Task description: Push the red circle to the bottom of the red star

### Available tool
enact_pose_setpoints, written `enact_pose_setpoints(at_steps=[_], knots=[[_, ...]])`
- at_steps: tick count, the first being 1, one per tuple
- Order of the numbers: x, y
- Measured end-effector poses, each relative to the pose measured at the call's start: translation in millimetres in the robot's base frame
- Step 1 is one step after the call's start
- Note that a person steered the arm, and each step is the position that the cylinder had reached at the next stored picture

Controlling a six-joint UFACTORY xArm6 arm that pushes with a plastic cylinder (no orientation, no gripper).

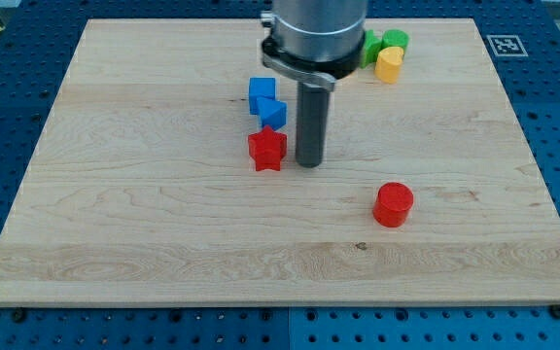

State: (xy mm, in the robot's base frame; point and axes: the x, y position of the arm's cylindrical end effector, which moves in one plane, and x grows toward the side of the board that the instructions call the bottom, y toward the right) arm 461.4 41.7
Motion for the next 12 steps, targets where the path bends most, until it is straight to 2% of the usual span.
enact_pose_setpoints(at_steps=[2, 3, 6, 8, 9, 12], knots=[[5.7, 131.6], [18.8, 142.7], [23.5, 152.0], [39.0, 190.7], [69.1, 182.2], [81.1, 124.3]])
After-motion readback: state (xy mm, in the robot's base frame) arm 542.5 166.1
